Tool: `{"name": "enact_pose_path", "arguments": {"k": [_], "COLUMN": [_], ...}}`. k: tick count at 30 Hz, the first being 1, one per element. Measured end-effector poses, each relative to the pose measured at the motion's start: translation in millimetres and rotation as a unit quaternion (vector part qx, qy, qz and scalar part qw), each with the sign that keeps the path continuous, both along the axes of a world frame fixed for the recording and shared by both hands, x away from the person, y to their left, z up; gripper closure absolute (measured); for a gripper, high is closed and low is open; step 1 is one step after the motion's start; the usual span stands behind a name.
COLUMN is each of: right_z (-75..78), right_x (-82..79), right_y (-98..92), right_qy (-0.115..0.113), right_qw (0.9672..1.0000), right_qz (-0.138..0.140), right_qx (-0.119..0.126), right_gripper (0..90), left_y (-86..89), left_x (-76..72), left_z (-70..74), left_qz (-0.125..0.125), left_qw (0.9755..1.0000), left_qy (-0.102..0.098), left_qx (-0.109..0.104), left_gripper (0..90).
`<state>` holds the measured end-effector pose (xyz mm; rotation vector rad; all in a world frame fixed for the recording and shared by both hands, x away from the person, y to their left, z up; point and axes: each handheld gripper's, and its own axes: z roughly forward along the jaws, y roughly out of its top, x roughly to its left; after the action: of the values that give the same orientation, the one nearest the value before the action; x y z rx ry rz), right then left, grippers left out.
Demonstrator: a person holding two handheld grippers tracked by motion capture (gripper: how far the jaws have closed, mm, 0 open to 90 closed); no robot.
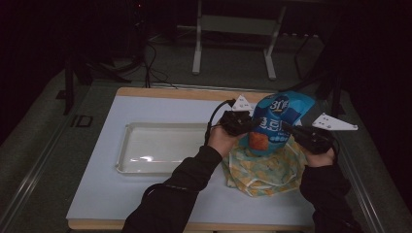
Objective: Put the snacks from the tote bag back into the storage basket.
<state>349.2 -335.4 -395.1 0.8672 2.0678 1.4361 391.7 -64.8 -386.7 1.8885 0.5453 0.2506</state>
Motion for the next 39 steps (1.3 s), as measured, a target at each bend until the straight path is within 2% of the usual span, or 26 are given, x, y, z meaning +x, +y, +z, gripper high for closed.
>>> {"name": "enact_pose_path", "arguments": {"k": [8, 18, 22, 32, 33, 39], "right_z": [22.9, 41.0, 47.2, 55.2, 55.6, 59.8], "right_x": [3.4, 13.4, 18.3, 26.2, 26.9, 29.8], "right_y": [4.8, 15.6, 25.6, 50.2, 53.1, 74.2], "right_qy": [-0.006, -0.017, -0.022, -0.025, -0.025, -0.028], "right_qw": [1.0000, 0.9998, 0.9998, 0.9996, 0.9996, 0.9991], "right_qz": [-0.007, -0.003, 0.002, 0.015, 0.016, 0.032], "right_qx": [-0.001, 0.002, 0.003, -0.002, -0.002, -0.002], "right_gripper": [89.1, 89.1, 89.2, 89.1, 89.2, 89.2], "left_y": [4.3, 16.8, 27.1, 51.3, 58.9, 77.2], "left_x": [4.5, 10.0, 11.9, 10.0, 9.1, 3.9], "left_z": [19.3, 39.7, 46.3, 51.2, 51.9, 56.7], "left_qz": [0.005, 0.015, 0.024, 0.044, 0.049, 0.061], "left_qw": [0.9999, 0.9997, 0.9995, 0.9986, 0.9984, 0.9977], "left_qy": [-0.004, -0.018, -0.020, -0.022, -0.021, -0.027], "left_qx": [-0.011, -0.009, -0.011, -0.016, -0.018, -0.015], "left_gripper": [88.0, 88.4, 88.5, 88.5, 88.5, 88.5]}}
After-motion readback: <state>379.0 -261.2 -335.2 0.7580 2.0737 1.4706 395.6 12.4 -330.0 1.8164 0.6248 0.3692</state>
